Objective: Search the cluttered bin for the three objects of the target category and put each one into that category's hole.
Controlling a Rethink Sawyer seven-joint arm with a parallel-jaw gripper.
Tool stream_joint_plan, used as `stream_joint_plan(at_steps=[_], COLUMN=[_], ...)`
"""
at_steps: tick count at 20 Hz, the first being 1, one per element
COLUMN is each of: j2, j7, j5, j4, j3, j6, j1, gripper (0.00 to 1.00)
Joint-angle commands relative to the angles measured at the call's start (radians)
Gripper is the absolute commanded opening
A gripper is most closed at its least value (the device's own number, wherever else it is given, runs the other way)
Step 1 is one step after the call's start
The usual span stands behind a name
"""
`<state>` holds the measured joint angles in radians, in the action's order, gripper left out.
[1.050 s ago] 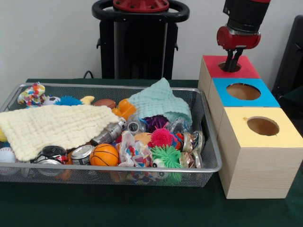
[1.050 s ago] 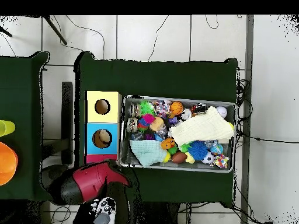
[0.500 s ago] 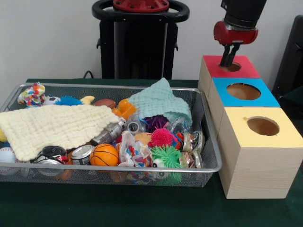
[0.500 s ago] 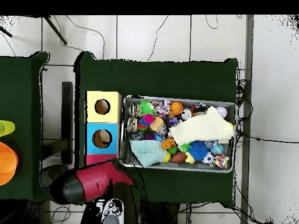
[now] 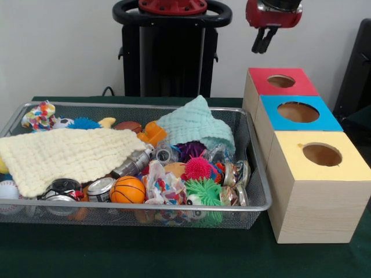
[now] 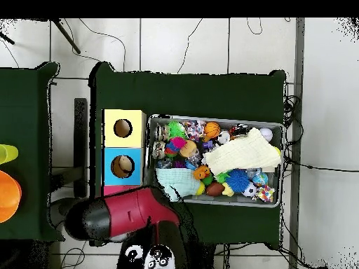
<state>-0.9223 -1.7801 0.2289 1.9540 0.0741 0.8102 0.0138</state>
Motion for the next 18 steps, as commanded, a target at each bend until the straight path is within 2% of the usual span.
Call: stream_joint_plan(at_steps=[1,4,7,9,12,14,17,18], j2=[0.074,0.074,0.006,-0.013,0.026,0.042,0.014,0.013], j7=[0.126,0.157,0.178,0.136,0.046,0.047,0.068,0.061], j5=[0.102,0.128,0.157,0.190,0.247,0.262,0.257,0.263], j4=[0.019,0.091,0.176,0.213,0.225,0.228,0.240,0.228], j3=[0.114,0.161,0.208,0.204,0.170,0.182,0.206,0.197], j6=[-0.243,-0.359,-0.404,-0.443,-0.547,-0.570,-0.525,-0.520], j1=[-0.124,-0.225,-0.328,-0.350,-0.354,-0.400,-0.460,-0.452], gripper=[0.00,0.00,0.00,0.00,0.00,0.00,0.00,0.00])
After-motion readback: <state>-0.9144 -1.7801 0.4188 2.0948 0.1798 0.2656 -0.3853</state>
